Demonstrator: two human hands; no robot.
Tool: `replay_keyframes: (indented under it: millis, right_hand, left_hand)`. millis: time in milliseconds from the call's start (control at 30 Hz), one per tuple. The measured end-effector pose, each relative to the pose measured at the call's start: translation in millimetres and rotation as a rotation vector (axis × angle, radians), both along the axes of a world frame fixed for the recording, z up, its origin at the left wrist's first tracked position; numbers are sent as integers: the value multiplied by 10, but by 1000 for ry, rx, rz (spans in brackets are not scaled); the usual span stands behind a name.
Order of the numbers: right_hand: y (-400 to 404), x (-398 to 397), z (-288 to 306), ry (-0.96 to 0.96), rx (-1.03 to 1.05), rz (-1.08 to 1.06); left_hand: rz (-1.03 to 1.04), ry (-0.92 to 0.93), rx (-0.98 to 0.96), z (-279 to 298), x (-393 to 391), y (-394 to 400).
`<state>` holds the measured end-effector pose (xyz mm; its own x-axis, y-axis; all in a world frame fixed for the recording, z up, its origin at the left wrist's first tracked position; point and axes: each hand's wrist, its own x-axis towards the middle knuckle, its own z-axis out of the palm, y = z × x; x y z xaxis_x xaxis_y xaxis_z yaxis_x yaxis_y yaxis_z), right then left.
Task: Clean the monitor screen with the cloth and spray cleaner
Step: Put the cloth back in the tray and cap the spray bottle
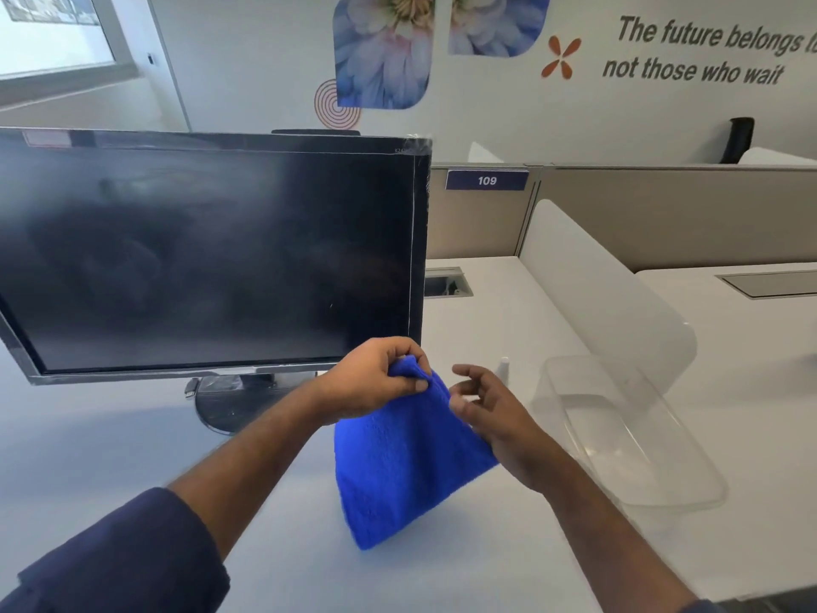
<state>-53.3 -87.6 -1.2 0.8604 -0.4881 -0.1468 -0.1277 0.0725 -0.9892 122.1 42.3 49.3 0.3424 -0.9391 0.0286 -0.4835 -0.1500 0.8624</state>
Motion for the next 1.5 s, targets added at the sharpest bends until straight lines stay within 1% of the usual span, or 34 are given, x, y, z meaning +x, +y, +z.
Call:
replay_keyframes:
  millis: [67,100,167,233,367,400,433,533,600,667,700,767,833,967,1067,1133,1233,1300,1333,1400,1433,1500]
  right_hand:
    - [-18,-81,-75,165,-107,96]
    - [-19,-113,-118,217,-147,143]
    - [-21,-168,-208,237,-152,157]
    - [-49,-228,-286,177,-50,102]
    - [-89,-322,-369,-67,403,-37]
    - [-90,-331,-376,-89,464,-96]
    - [-91,-331,-380,-83,476,-153]
    - [-100,-309,-357,-42,354,-274]
    - [-123,-303,-290,-45,252,-330]
    - [-160,-311,-194,-25,118,-374]
    - [-185,-316,-145,-9,43,-391]
    - [-239,-326,-46,23,-100,-433]
    - [-305,-337,53,48,-227,-494]
    - [-403,-357,203,40,-521,-647]
    - [-347,-364,293,-55,-664,-716]
    - [-267,-364,330,-129,-739,-676]
    - [-155,-398,358,-195,-810,-485]
    - [-121,-453,400,-218,-867,-383]
    - [-127,-485,432,-223,-897,-341]
    - [-179,-555,482,-230,-922,-261]
    - [-231,-599,489,-231,-889,-241]
    - [-375,-718,472,-195,-726,-247]
  left_hand:
    - [34,35,-37,9,10,14]
    - [43,45,-44,16,11,20]
    - [70,72,-60,20,9,26]
    - [132,96,-79,-3,18,25]
    - [335,146,-96,-162,29,14]
    - [375,159,-96,-212,23,8]
    - [404,163,-90,-258,14,1]
    - [434,195,-71,-359,-19,-7]
    - [412,321,-50,-383,-24,21]
    - [333,497,8,-408,2,61]
    - [277,539,53,-413,8,75]
    - [189,487,143,-397,-27,59]
    - [180,418,186,-349,-120,-28]
    - [209,471,196,-184,-315,-291]
    - [247,509,153,-20,-476,-469]
    - [249,583,125,82,-602,-576]
    - [179,800,111,229,-744,-719]
    - [152,887,130,309,-777,-801]
    - [155,894,142,332,-788,-837]
    - [198,823,157,345,-815,-921]
    - [238,785,150,345,-825,-971]
    - [312,768,117,364,-842,-1075]
